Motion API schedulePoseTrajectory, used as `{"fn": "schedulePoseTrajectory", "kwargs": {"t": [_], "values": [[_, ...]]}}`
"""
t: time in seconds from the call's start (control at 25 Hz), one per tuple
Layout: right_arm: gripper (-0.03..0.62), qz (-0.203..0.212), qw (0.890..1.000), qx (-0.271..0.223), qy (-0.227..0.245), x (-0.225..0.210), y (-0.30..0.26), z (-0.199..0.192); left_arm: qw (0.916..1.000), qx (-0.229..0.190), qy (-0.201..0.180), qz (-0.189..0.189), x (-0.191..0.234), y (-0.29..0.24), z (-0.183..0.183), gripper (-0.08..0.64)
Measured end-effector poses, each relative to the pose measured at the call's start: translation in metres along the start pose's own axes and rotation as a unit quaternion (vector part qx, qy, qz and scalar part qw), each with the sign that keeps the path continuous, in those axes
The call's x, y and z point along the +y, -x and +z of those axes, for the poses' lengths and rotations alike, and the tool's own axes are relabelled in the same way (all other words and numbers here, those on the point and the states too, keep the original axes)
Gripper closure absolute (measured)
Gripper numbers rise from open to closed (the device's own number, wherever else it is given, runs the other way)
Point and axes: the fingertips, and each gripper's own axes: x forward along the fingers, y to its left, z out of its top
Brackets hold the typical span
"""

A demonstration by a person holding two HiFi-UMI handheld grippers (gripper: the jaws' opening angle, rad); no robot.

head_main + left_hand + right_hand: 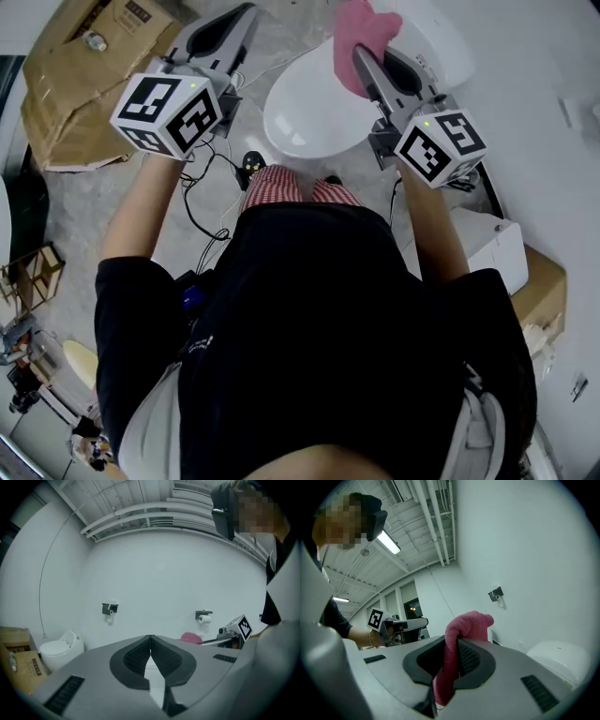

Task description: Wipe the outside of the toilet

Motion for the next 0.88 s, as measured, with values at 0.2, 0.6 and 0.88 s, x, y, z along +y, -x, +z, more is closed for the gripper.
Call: {"fn": "schedulePoseTrajectory", "kwargs": {"t": [0.2,0.6,0.88], "values": [[0.537,-0.025,1.0,0.004,-0.001,0.004,-0.049,-0.009,0.9995,0.006,-0.029,-0.003,0.056,0.009,-0.004,0.551],[0.537,-0.076,0.997,-0.021,-0.018,0.054,-0.173,-0.023,0.9974,0.017,-0.065,-0.026,0.187,0.055,-0.006,0.551],[0.537,-0.083,0.996,0.02,-0.02,0.088,-0.224,-0.052,0.9971,0.031,-0.051,-0.048,0.238,0.071,-0.017,0.551]]}}
